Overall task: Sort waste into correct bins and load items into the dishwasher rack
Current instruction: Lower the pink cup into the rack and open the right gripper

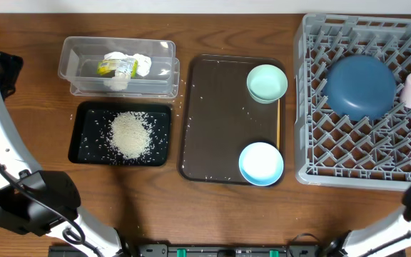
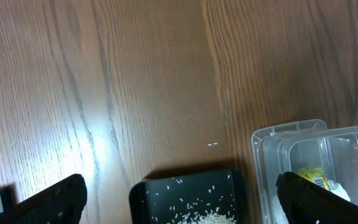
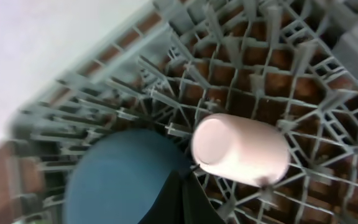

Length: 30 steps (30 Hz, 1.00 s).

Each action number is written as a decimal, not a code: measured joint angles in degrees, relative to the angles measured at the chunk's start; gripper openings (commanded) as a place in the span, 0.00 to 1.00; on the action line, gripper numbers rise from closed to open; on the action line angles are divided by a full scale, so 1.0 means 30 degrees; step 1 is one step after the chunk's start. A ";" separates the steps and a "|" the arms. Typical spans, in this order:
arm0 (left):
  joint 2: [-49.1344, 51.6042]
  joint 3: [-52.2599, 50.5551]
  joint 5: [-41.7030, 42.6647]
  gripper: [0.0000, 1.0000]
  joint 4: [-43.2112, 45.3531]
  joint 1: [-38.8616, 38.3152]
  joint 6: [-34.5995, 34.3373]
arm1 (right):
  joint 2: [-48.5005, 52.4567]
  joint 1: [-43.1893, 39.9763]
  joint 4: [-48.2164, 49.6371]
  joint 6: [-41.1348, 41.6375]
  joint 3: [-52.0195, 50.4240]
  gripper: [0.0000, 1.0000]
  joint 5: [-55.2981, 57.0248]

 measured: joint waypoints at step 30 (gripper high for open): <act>0.0000 0.0000 0.0007 1.00 -0.0007 0.0000 0.0000 | 0.2047 0.1639 0.0648 -0.0007 0.0000 0.01 0.5763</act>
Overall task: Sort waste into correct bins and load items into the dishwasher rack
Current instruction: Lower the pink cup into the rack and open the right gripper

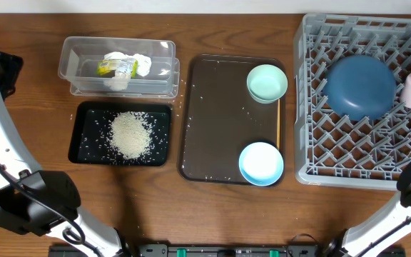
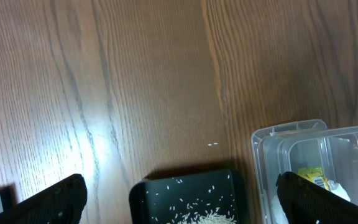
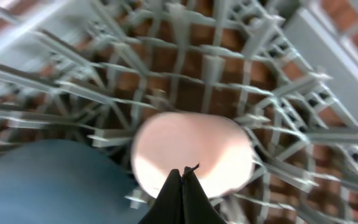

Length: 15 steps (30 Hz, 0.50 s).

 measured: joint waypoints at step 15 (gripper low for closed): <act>0.0000 0.0000 -0.0007 1.00 0.0000 0.0000 -0.0007 | 0.1348 0.0073 0.0197 0.0007 0.0029 0.01 -0.1188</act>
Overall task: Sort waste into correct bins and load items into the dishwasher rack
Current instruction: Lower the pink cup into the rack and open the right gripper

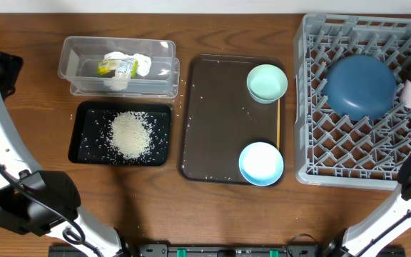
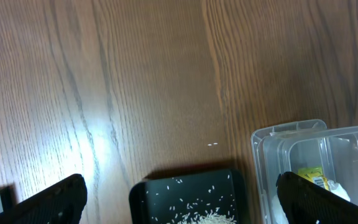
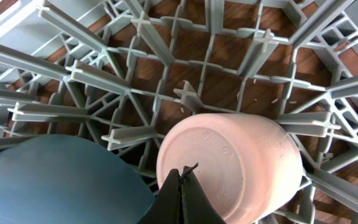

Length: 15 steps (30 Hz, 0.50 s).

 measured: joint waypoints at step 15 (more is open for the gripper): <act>-0.0007 0.0000 0.0007 1.00 0.0000 0.0000 0.0000 | -0.0721 -0.0095 -0.2463 0.0007 0.0007 0.01 0.6149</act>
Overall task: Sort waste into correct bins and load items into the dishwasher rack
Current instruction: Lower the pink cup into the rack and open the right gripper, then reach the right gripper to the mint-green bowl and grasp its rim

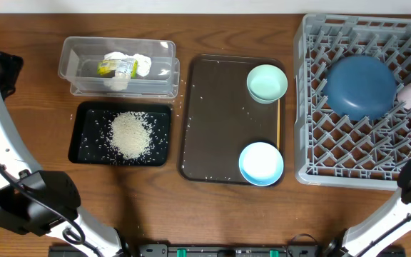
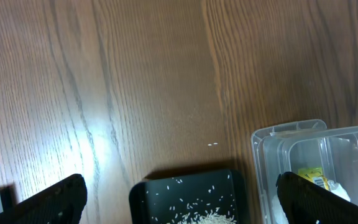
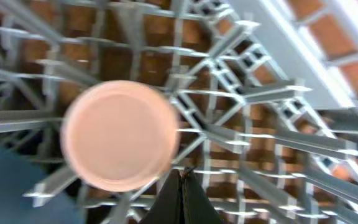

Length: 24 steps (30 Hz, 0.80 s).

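A pink cup (image 3: 120, 134) sits in the grey dishwasher rack (image 3: 278, 93), its round end facing the right wrist camera. My right gripper (image 3: 182, 176) is shut and empty, its tips just right of the cup. Overhead, the pink cup is at the rack's (image 1: 312, 107) right edge, beside an upturned dark blue bowl (image 1: 359, 86). A mint bowl (image 1: 267, 82) and a light blue bowl (image 1: 261, 163) stand on the brown tray (image 1: 216, 121). My left gripper (image 2: 182, 208) hangs open above the table, holding nothing.
A clear bin (image 1: 118, 66) with wrappers and tissue sits at the back left; in front of it is a black tray (image 1: 120, 133) with a heap of rice. Rice grains dot the brown tray. My left arm runs along the left edge.
The right wrist view shifted: the cup, then leaning with its side showing right at the shut tips, is now end-on and left of them. The left arm has not moved.
The pink cup lay in the rack beside the blue bowl, with my shut right gripper above it. Then the gripper was close over the cup, then at its rim. Now the cup shows end-on beside the tips. The left gripper stayed open and still.
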Each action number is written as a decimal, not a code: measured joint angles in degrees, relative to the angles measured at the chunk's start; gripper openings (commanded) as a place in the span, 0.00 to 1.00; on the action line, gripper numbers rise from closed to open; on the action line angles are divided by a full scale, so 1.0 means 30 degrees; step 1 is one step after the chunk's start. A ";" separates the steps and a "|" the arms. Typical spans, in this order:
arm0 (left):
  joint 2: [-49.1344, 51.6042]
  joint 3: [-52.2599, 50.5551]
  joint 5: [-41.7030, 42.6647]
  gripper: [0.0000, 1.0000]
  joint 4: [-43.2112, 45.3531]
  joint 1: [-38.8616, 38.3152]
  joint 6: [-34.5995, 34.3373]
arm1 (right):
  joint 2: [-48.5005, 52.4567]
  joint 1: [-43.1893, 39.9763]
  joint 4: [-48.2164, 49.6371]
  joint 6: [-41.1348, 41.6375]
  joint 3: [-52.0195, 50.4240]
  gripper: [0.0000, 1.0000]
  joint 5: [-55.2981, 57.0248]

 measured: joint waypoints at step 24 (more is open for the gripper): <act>0.0007 0.0000 0.0000 1.00 0.0000 0.0000 0.0007 | -0.5923 0.6200 0.0590 -0.0597 -0.0051 0.84 -1.4345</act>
